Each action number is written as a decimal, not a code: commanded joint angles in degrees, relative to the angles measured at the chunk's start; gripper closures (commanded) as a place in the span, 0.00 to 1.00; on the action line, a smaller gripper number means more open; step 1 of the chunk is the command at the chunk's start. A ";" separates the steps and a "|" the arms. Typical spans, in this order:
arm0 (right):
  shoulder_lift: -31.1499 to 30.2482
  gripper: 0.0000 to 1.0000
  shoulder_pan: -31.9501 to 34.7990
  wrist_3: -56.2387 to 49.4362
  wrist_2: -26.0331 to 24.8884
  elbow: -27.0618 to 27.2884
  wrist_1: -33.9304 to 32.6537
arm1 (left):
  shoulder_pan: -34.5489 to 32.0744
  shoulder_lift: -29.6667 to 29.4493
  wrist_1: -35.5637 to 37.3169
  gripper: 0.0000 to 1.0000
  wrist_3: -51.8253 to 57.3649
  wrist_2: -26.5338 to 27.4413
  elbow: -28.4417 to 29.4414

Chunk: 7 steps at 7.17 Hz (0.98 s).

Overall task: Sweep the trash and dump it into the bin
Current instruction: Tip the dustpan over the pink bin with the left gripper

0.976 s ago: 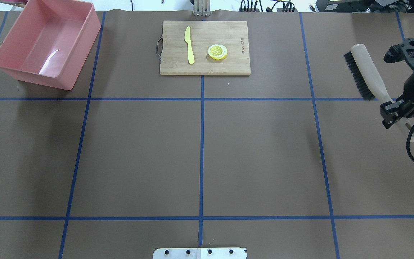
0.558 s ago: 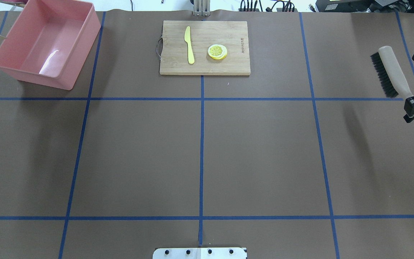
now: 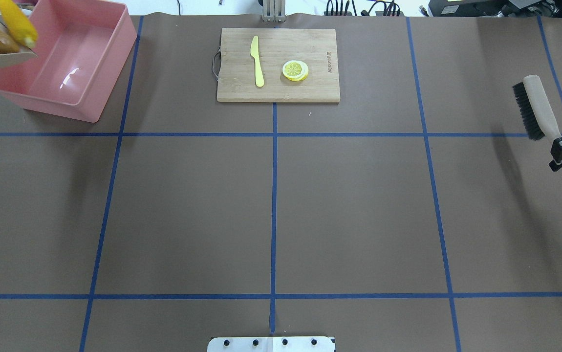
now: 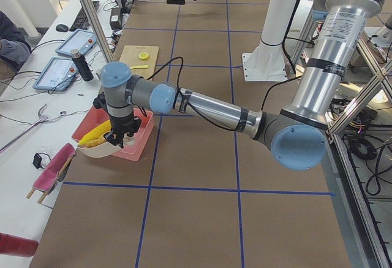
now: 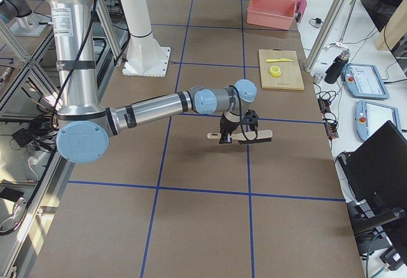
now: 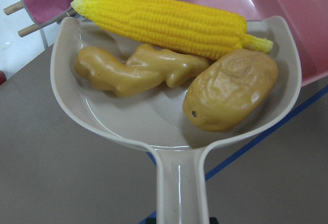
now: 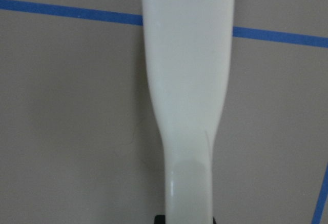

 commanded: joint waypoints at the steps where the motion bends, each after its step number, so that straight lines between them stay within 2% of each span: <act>1: -1.74 1.00 0.01 1.36 2.80 -0.54 1.38 | 0.81 -4.08 4.61 1.00 8.56 1.79 3.16; 4: -2.01 1.00 -0.95 1.46 8.07 -0.81 1.38 | -0.32 -4.18 4.98 1.00 10.09 3.73 1.34; 5: -2.70 1.00 -1.92 2.41 9.13 -0.72 1.29 | -2.51 -4.09 4.63 1.00 10.35 2.77 -1.02; 7: -3.06 1.00 -6.48 4.35 8.89 -0.72 1.38 | -2.97 -2.95 1.23 1.00 10.26 -3.80 -4.98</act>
